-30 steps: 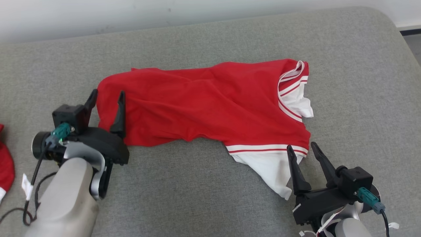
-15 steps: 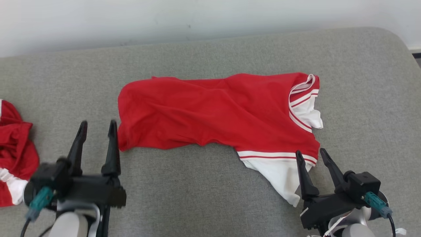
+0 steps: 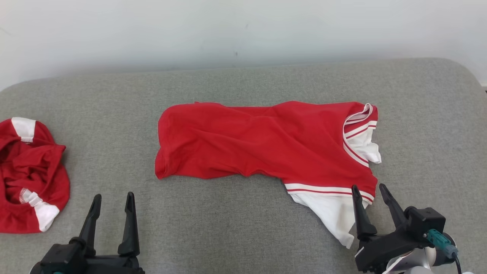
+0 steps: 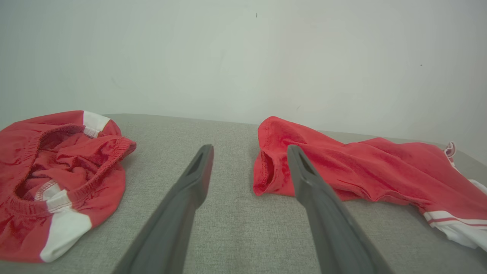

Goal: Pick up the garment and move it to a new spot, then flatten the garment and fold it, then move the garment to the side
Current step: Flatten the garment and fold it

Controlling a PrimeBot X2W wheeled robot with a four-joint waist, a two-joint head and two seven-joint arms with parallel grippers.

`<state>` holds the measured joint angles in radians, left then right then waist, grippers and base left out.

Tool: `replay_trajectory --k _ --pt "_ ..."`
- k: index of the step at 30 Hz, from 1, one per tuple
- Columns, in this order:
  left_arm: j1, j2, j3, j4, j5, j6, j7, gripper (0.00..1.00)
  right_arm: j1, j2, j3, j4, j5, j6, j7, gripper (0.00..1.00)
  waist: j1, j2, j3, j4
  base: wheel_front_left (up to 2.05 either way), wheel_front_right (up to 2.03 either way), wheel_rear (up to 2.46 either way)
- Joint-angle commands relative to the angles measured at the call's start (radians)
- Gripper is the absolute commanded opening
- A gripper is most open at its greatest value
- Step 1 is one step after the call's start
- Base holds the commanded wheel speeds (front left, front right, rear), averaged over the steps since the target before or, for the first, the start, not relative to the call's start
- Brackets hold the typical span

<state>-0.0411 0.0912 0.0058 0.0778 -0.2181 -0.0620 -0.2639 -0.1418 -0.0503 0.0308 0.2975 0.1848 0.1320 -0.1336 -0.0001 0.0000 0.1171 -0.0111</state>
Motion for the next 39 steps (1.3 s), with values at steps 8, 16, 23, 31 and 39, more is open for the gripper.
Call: replay_trajectory --k 8,16,23,31,39 --pt "0.023 -0.027 0.013 -0.006 0.027 -0.025 -0.001 1.0 -0.056 -0.007 -0.103 0.043 0.011 -0.003 0.108 1.0 0.0001 0.0 0.005 0.018 0.0 0.0 0.0" --pt "-0.033 -0.035 -0.001 -0.009 0.033 -0.041 -0.001 1.0 -0.179 -0.031 -0.166 0.18 -0.003 -0.003 0.316 1.0 0.0001 0.0 0.068 0.037 0.0 0.0 0.0" --pt "-0.059 -0.038 -0.009 -0.011 0.038 -0.049 -0.001 1.0 -0.271 -0.041 -0.153 0.305 0.003 -0.003 0.37 0.45 0.0001 0.0 0.111 0.058 0.0 0.0 0.0" --pt "-0.074 -0.04 -0.014 -0.018 0.043 -0.053 -0.001 1.0 -0.367 -0.08 -0.211 0.328 -0.088 -0.003 0.289 0.0 0.0001 0.0 0.133 0.071 0.0 0.0 0.0" --pt "-0.093 -0.041 -0.024 -0.028 0.048 -0.059 -0.001 1.0 -0.5 -0.132 -0.205 0.36 -0.15 -0.003 0.254 0.0 0.0001 0.0 0.158 0.088 0.0 0.0 0.0"
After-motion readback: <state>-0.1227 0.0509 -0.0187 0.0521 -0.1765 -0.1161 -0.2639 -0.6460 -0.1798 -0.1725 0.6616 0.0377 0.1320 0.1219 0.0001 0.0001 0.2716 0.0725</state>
